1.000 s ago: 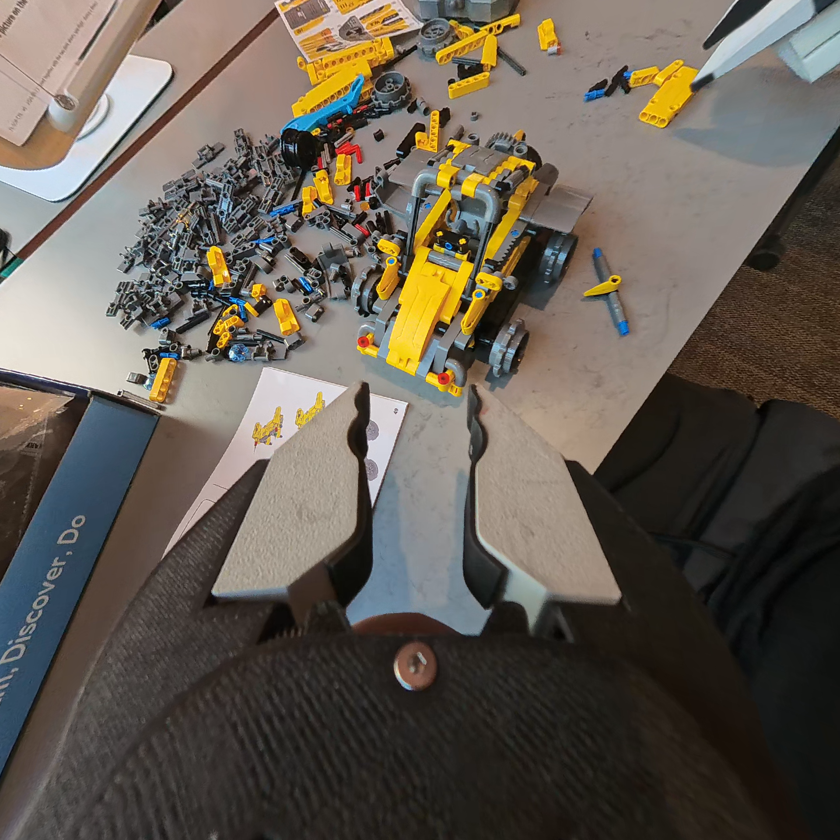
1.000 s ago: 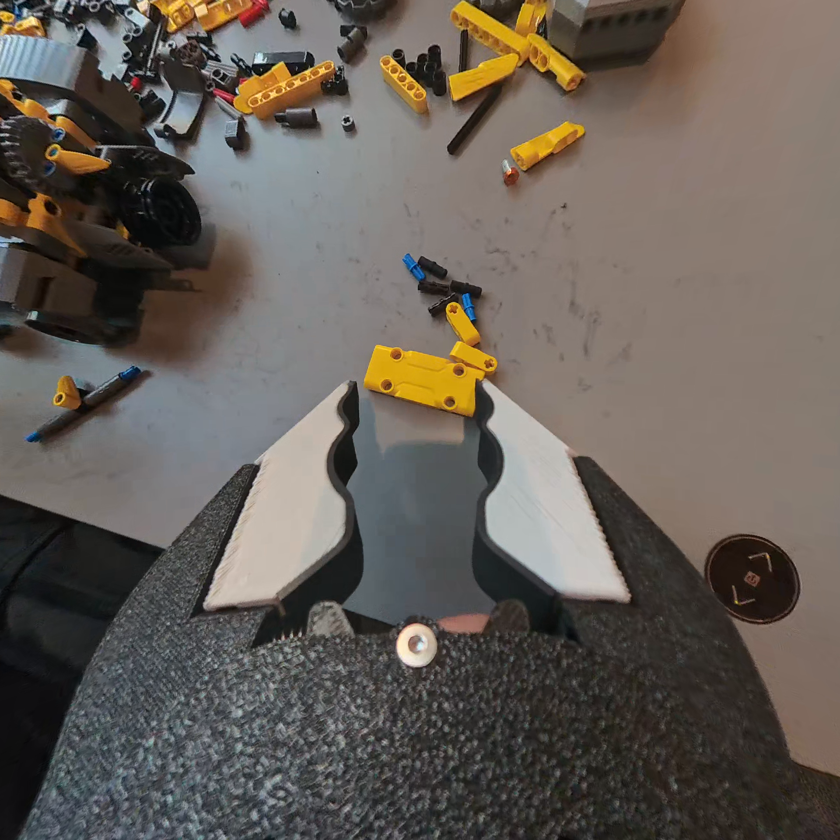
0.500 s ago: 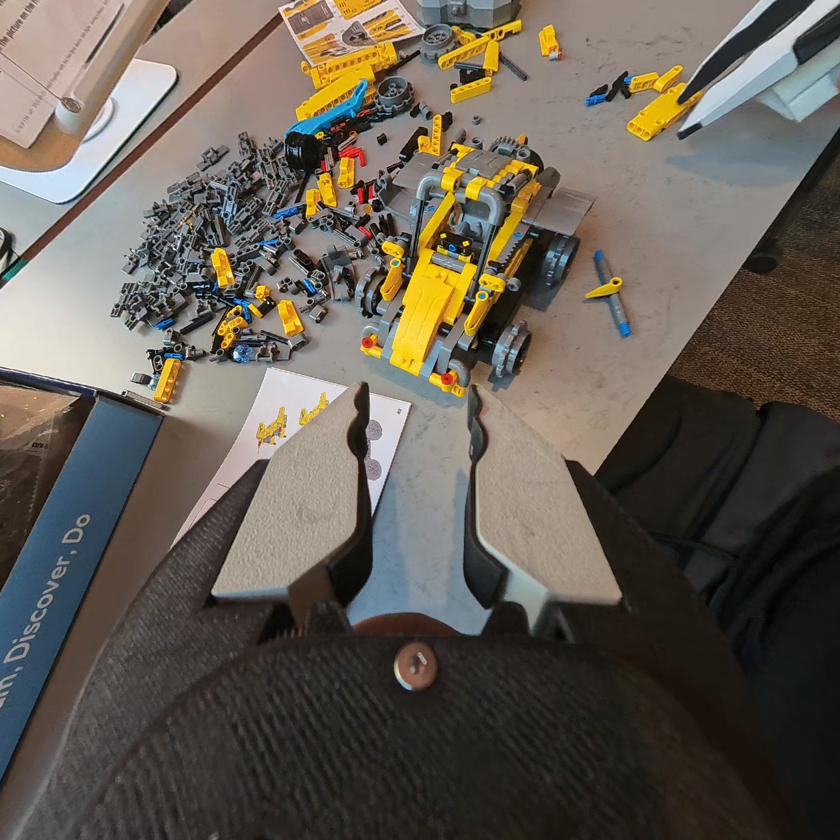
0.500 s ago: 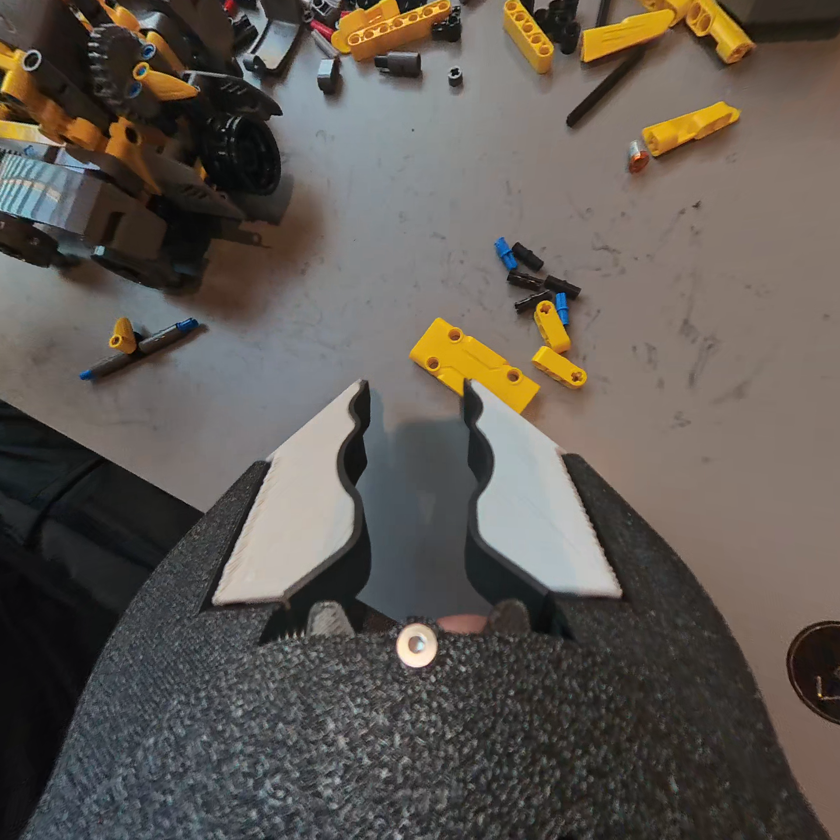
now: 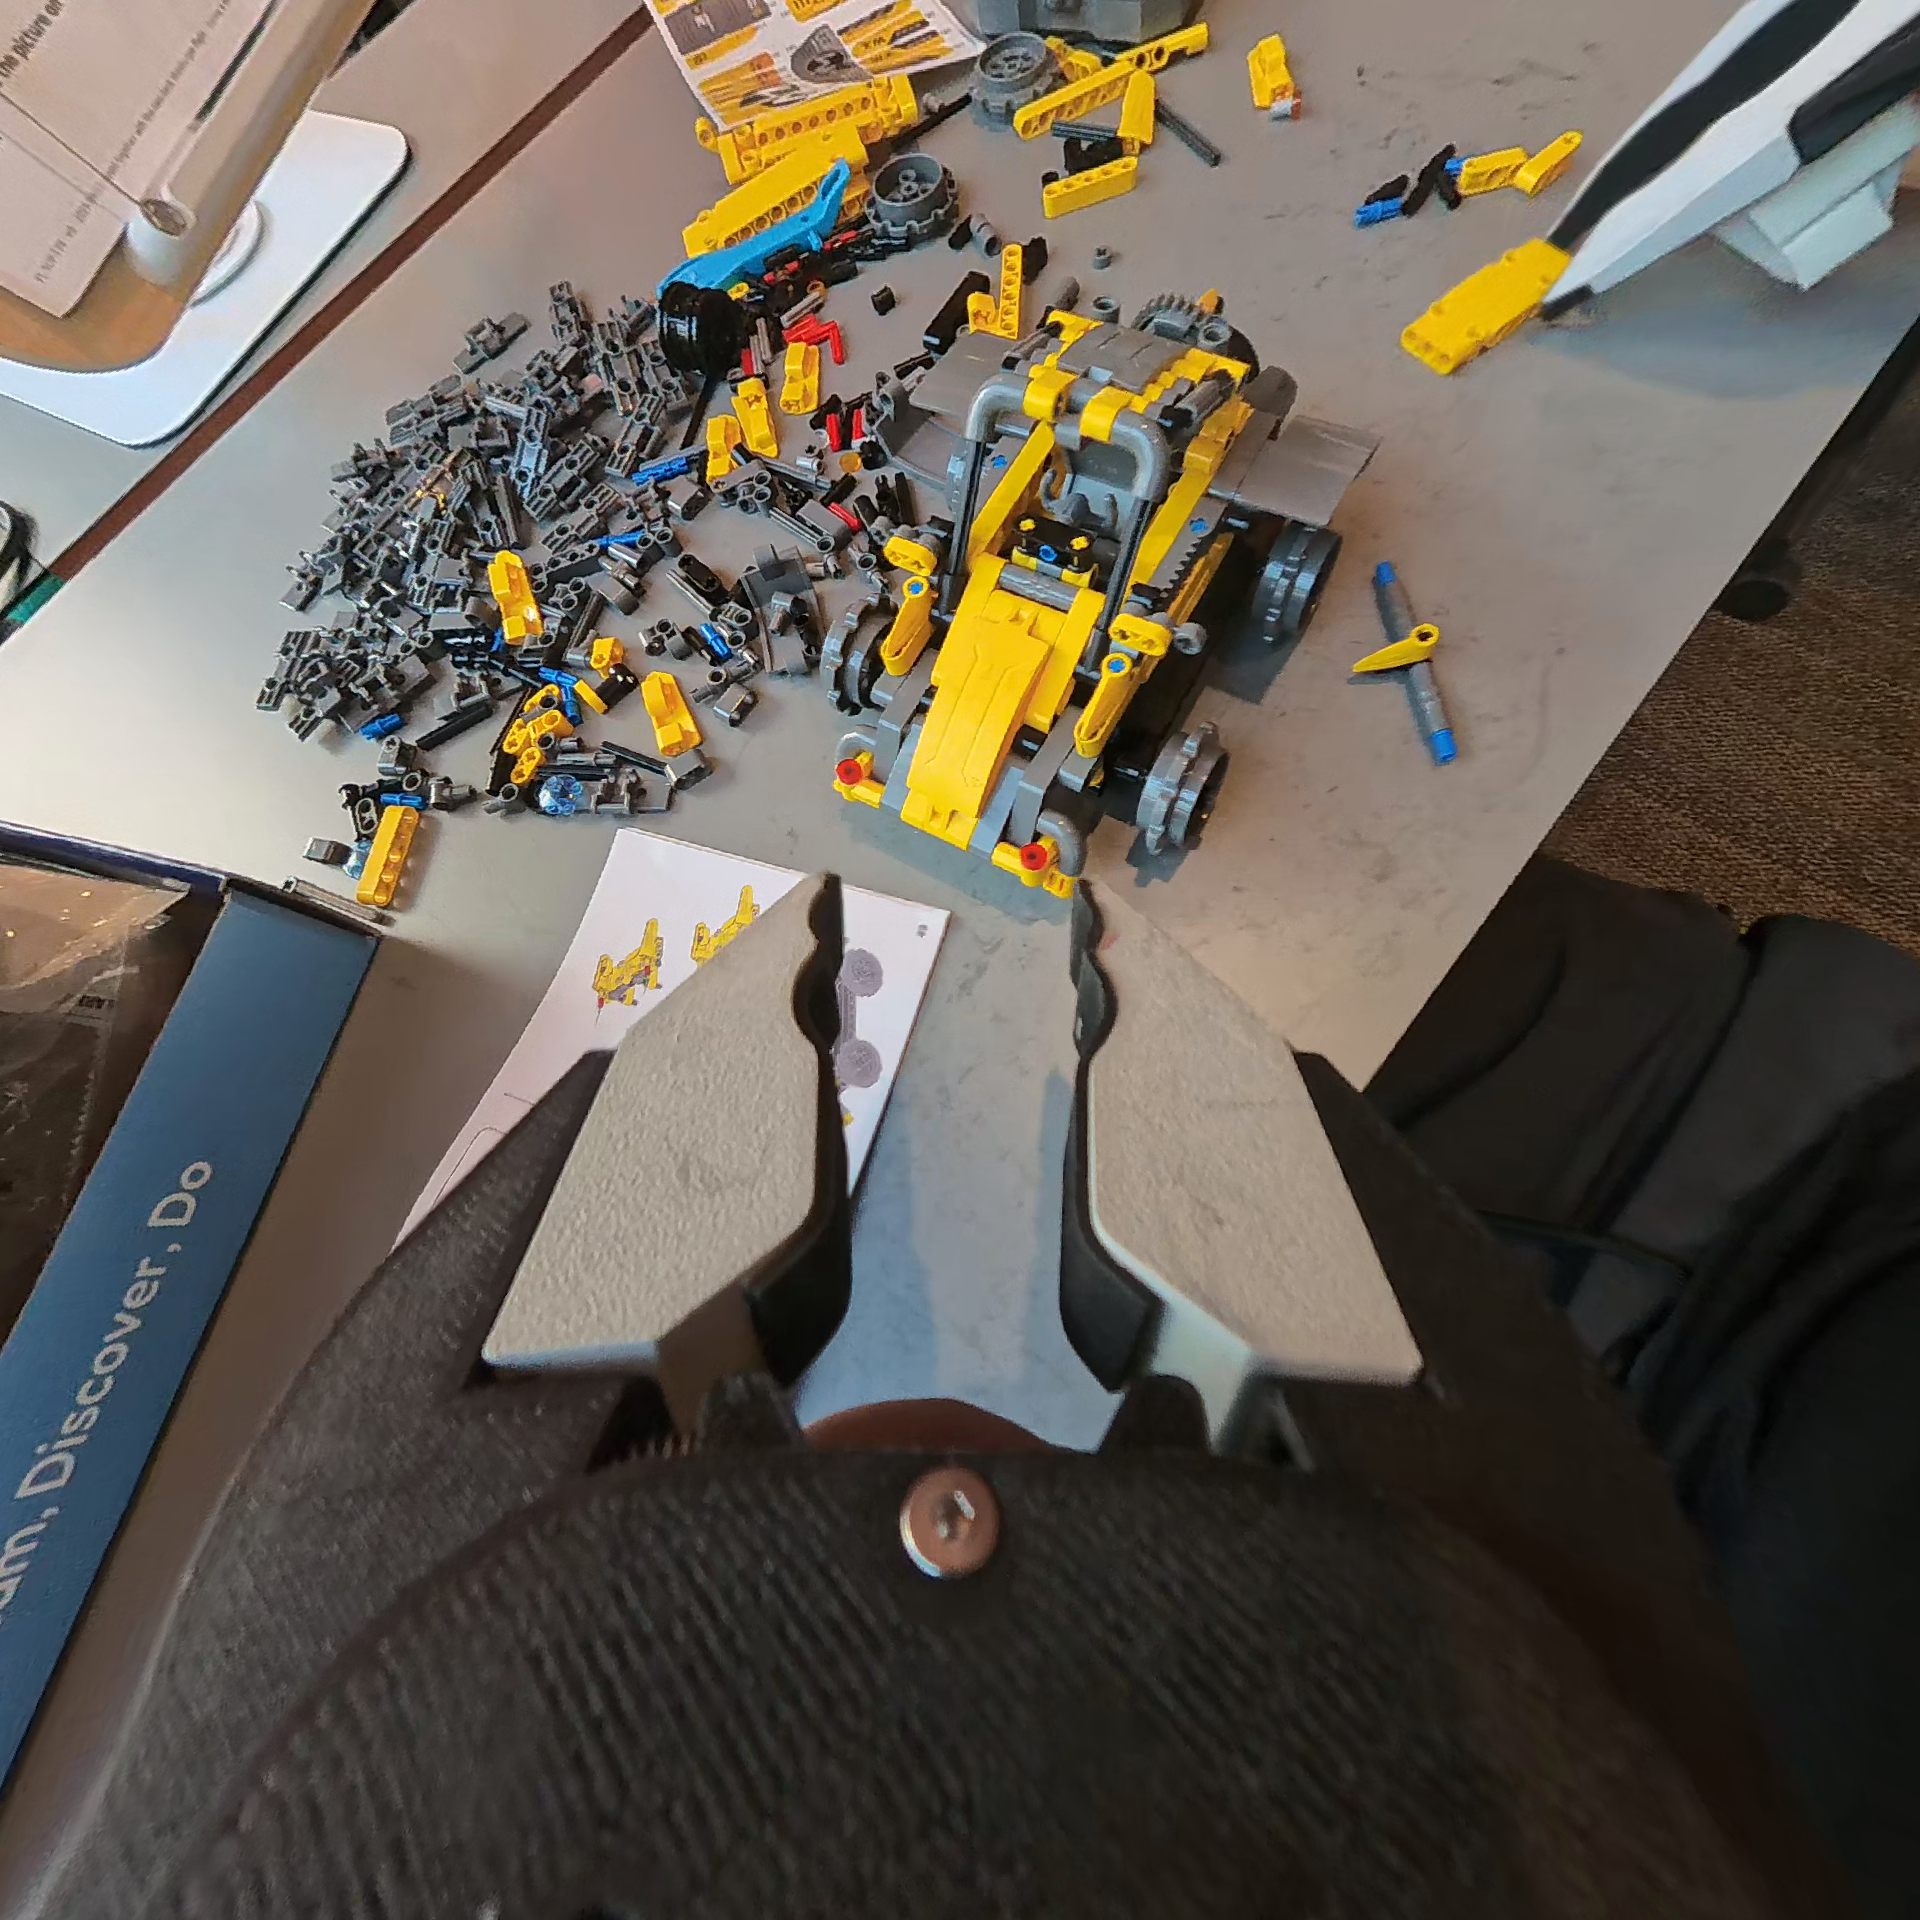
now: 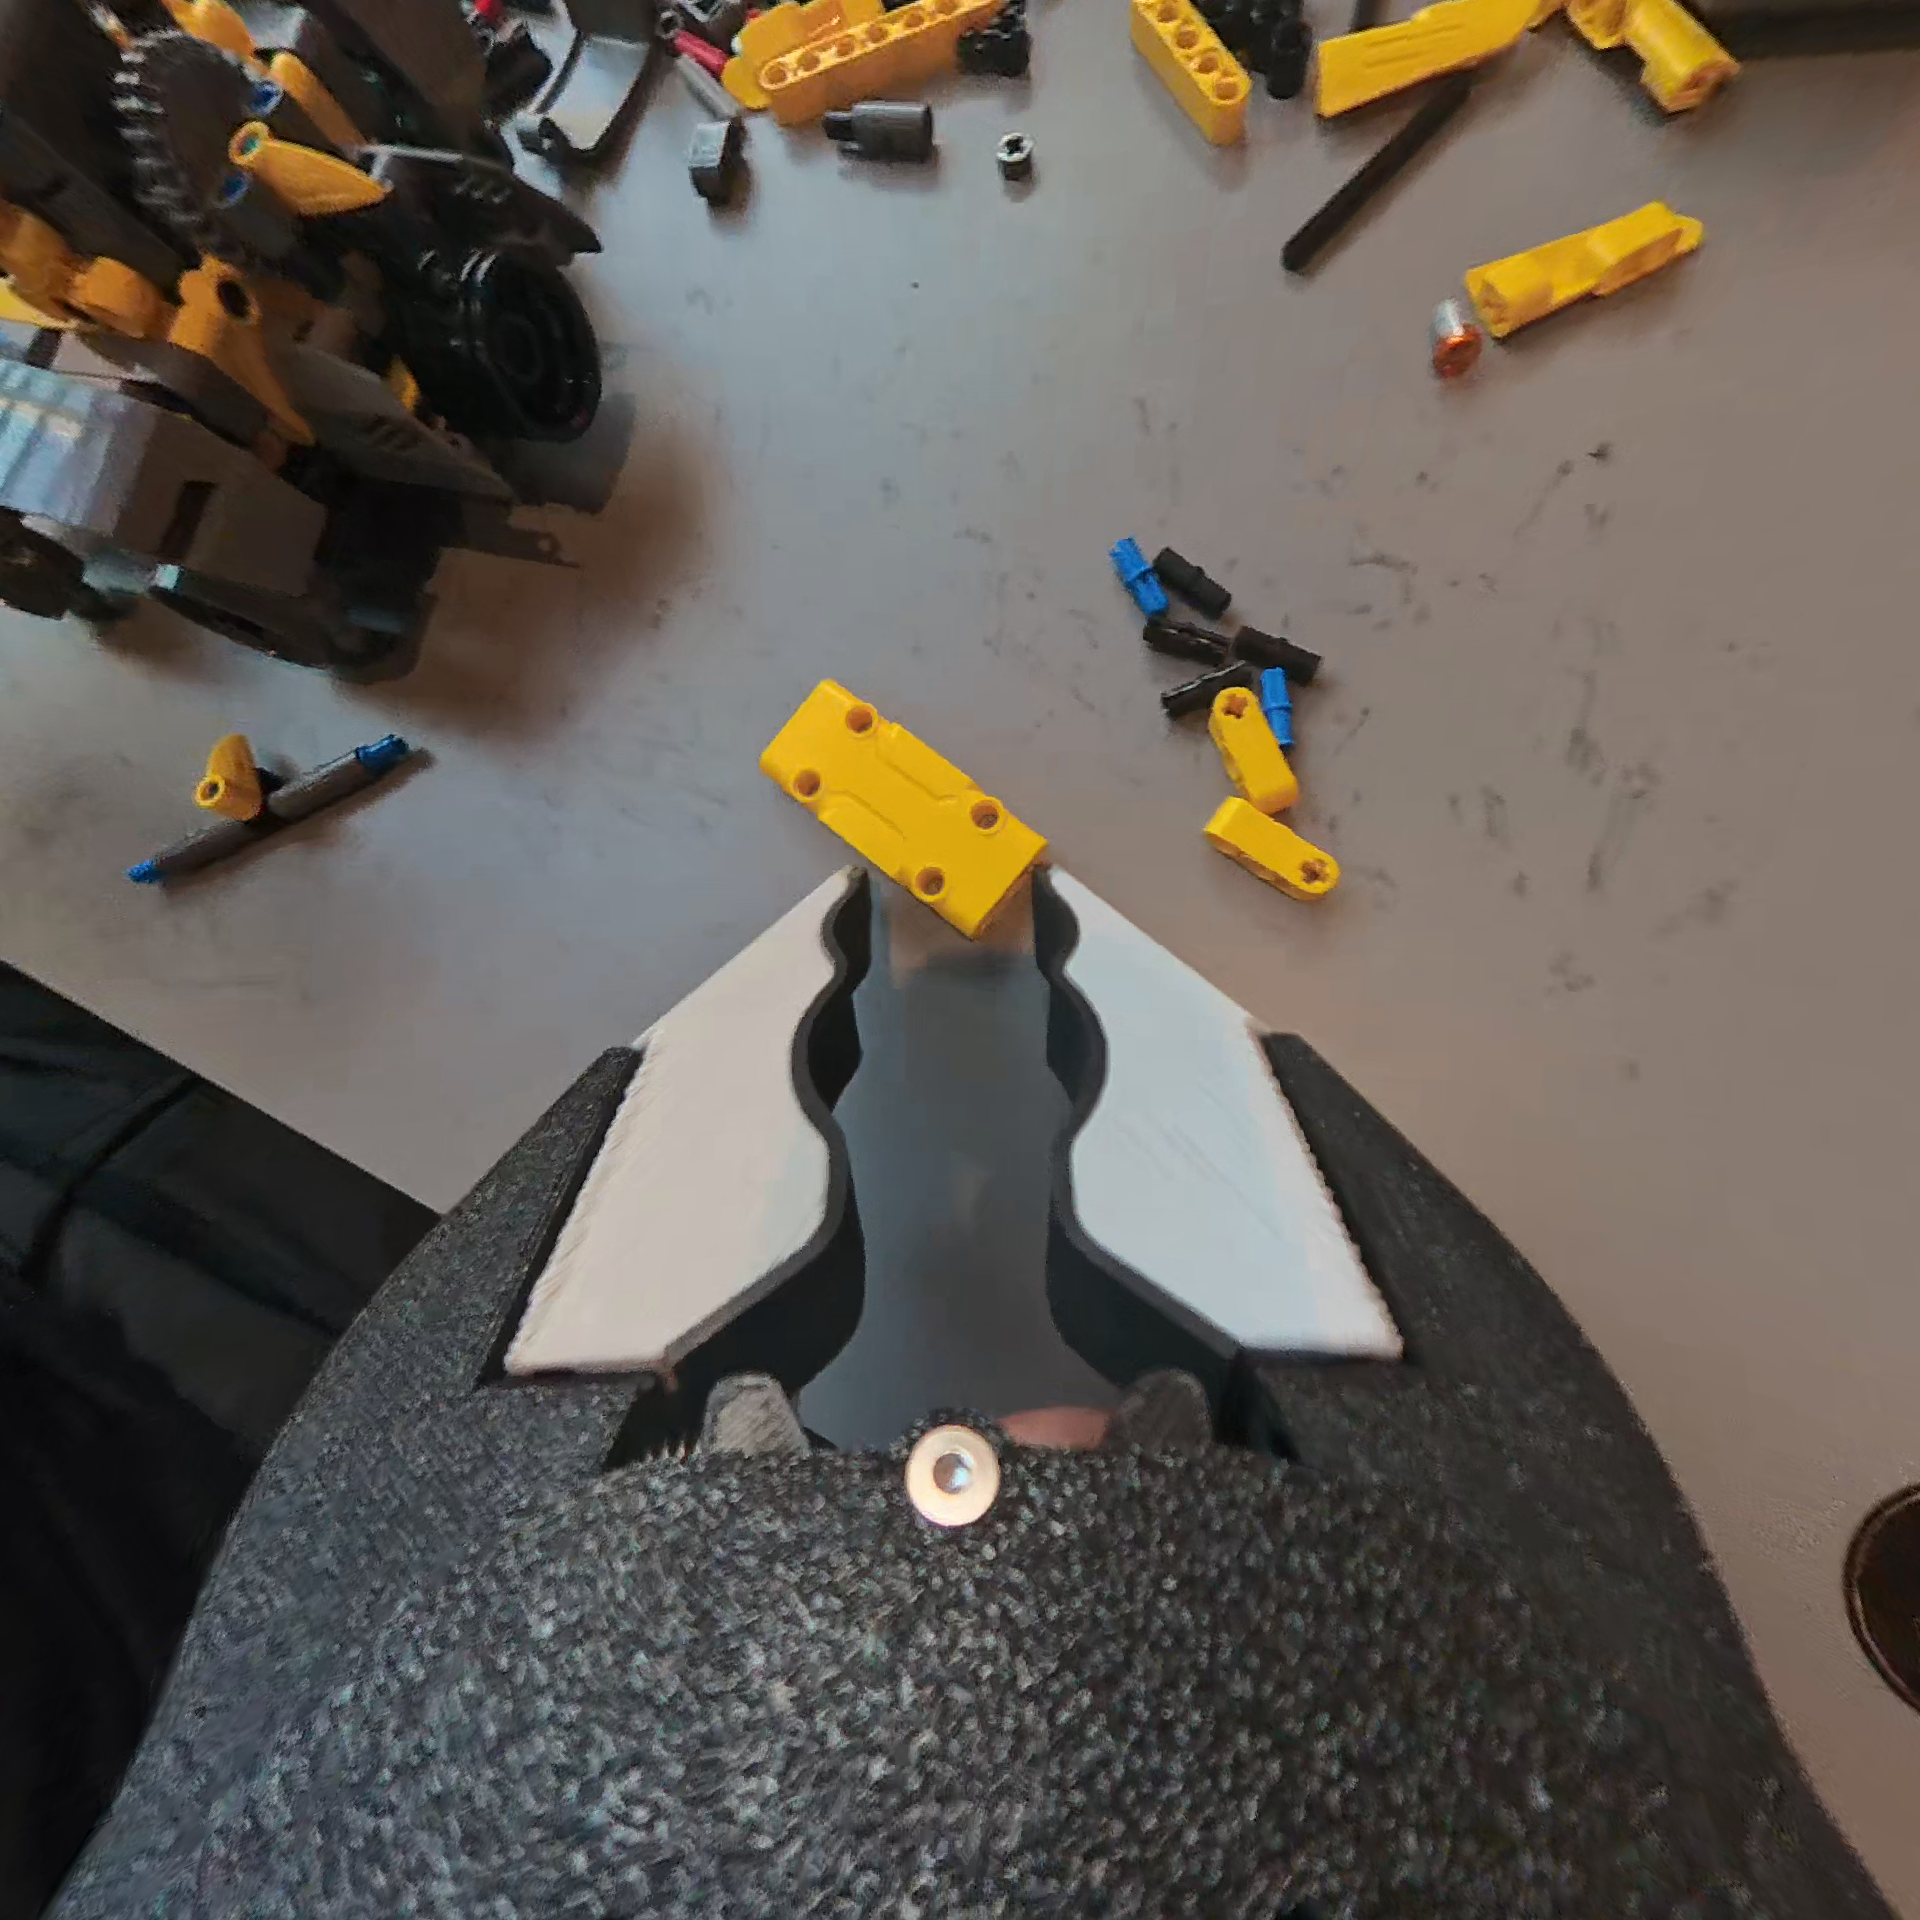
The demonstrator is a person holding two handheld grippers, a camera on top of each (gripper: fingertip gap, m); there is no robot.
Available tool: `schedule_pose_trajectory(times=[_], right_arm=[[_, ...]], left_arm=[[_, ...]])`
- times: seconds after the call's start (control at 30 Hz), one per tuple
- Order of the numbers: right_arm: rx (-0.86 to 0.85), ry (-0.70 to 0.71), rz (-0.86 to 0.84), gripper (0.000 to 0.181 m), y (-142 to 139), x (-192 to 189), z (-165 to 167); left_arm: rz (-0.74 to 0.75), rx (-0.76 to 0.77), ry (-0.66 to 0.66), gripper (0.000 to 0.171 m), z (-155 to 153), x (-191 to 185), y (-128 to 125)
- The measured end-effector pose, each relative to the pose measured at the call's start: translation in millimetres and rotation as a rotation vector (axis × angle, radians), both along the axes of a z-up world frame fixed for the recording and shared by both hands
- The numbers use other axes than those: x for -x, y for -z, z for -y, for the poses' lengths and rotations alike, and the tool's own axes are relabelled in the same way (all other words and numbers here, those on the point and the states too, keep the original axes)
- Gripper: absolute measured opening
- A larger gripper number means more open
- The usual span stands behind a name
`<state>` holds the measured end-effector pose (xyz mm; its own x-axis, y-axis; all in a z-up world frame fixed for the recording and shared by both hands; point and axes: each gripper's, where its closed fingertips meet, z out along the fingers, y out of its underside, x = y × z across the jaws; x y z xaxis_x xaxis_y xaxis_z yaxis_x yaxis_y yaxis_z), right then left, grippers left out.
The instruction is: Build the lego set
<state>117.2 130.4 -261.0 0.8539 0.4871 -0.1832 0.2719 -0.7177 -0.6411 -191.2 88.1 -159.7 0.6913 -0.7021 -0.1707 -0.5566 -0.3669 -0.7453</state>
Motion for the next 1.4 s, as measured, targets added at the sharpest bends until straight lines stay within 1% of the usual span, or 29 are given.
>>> schedule_pose_trajectory(times=[0.1, 0.23, 0.27, 0.3, 0.4, 0.47, 0.6, 0.67, 0.7, 0.73, 0.83, 0.87, 0.93, 1.07, 1.17, 1.23, 1.3, 1.37, 1.4], right_arm=[[-0.010, -0.030, 0.053, 0.033, -1, 4, 2], [-0.049, -0.002, 0.035, 0.036, -11, 4, -3], [-0.071, -0.010, 0.040, 0.040, -13, 5, -5], [-0.103, -0.033, 0.051, 0.044, -15, 7, -7], [-0.198, -0.097, 0.120, 0.046, -18, 16, -12], [-0.226, -0.134, 0.135, 0.047, -18, 27, -13], [-0.189, -0.192, 0.130, 0.048, -7, 51, -10], [-0.165, -0.197, 0.146, 0.054, 2, 56, -9], [-0.141, -0.206, 0.122, 0.045, 2, 59, -6], [-0.103, -0.221, 0.099, 0.042, 2, 62, 0], [-0.044, -0.303, 0.109, 0.035, 2, 63, 20], [-0.047, -0.315, 0.131, 0.037, -1, 60, 23], [-0.104, -0.276, 0.149, 0.045, -15, 52, 18], [-0.151, -0.146, 0.090, 0.044, -47, 35, 12], [-0.149, -0.031, 0.092, 0.044, -55, 15, 6], [-0.164, 0.052, 0.084, 0.044, -57, 3, -2], [-0.208, 0.099, 0.039, 0.044, -66, 1, -9], [-0.268, 0.113, -0.021, 0.043, -79, 5, -12], [-0.294, 0.108, -0.046, 0.043, -85, 7, -14]], left_arm=[[0.008, -0.008, -0.021, 0.042, -2, 7, -4], [0.072, -0.008, -0.034, 0.042, -3, 9, -14], [0.077, -0.005, -0.025, 0.042, -2, 7, -14], [0.071, -0.006, -0.018, 0.042, 0, 5, -13], [0.041, -0.011, -0.002, 0.043, 2, -2, -9], [0.035, -0.002, 0.005, 0.044, 3, -6, -6], [0.025, 0.007, 0.010, 0.045, 3, -9, -1], [0.023, 0.011, 0.011, 0.045, 3, -9, 0], [0.022, 0.012, 0.011, 0.045, 3, -9, 0], [0.018, 0.013, 0.011, 0.045, 3, -9, 1], [0.019, 0.007, 0.009, 0.045, 3, -7, -1], [0.025, 0.006, 0.008, 0.045, 3, -7, -3], [0.033, 0.006, 0.006, 0.045, 2, -6, -4], [0.026, -0.002, 0.006, 0.045, 3, -5, -6], [0.027, -0.010, -0.001, 0.045, 3, -2, -11], [0.053, -0.039, -0.029, 0.045, 2, 6, -26], [0.115, -0.114, -0.087, 0.042, 0, 25, -58], [0.195, -0.184, -0.150, 0.037, 3, 52, -92], [0.226, -0.212, -0.176, 0.034, 7, 67, -106]])
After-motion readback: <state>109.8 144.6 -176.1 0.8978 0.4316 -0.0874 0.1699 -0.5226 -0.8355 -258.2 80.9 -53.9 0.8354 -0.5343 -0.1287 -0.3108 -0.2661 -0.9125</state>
